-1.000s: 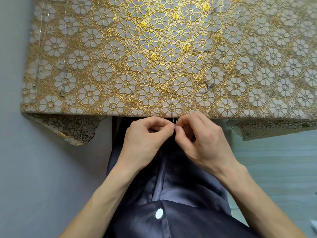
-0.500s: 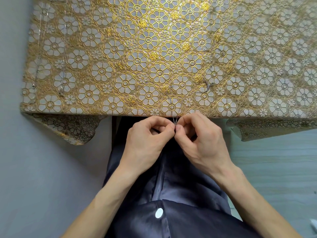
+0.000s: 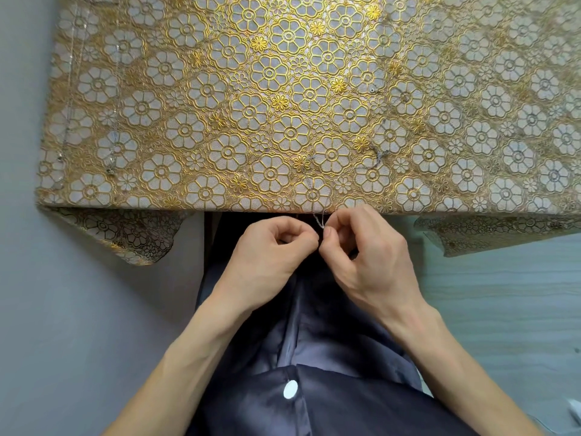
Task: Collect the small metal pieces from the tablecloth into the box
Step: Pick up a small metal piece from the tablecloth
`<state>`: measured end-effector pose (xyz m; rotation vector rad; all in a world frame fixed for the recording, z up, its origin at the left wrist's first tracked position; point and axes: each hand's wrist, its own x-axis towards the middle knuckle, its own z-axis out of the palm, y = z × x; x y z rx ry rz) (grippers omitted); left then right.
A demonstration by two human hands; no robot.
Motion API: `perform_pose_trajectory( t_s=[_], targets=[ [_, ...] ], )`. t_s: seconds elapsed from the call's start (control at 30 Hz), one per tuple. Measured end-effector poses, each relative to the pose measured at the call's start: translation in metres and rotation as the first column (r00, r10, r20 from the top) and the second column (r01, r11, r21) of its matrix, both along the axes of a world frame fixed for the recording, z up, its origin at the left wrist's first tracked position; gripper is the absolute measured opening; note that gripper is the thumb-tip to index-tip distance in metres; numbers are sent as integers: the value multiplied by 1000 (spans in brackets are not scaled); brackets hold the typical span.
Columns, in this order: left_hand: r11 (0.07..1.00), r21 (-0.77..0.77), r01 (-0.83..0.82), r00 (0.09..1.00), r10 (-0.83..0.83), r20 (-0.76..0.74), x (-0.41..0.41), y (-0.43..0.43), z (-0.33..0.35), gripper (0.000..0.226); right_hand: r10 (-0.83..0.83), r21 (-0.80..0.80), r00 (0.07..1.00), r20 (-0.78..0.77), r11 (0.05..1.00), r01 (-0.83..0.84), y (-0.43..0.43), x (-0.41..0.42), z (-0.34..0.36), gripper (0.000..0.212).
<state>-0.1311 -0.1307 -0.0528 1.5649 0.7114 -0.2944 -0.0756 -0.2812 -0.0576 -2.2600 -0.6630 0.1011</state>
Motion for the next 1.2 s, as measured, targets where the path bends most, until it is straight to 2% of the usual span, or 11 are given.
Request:
perform_pose_trajectory(
  t_s=[0.17,0.27,0.4,0.5,0.77,1.03,1.2],
  targets=[
    [999,35,-9,999,8,33,-3,-1,-3,23,-46,69,989,-140,996,56,-2,1,6,5],
    [1000,30,-6,999,4,54,-3,-2,0,29,-39,68,989,-145,997,49,-2,2,5,6],
    [999,41,-19,996,15,90,-2,-2,3,11,-15,72,990,-141,997,26,-4,2,3,7],
    [998,50,-28,995,23,98,-2,-2,4,14,-1,61,995,-103,998,8,-4,2,2,7],
    [997,66,-37,995,31,90,-2,-2,6,16,104,-56,986,128,994,-98,-7,1,-1,14],
    [975,220,18,997,-34,67,-2,-3,11,7,83,-47,992,95,996,-79,-6,0,-2,16],
    [984,174,33,998,-41,43,0,-3,9,11,38,-72,994,99,997,-31,-3,-3,-2,17]
  ],
)
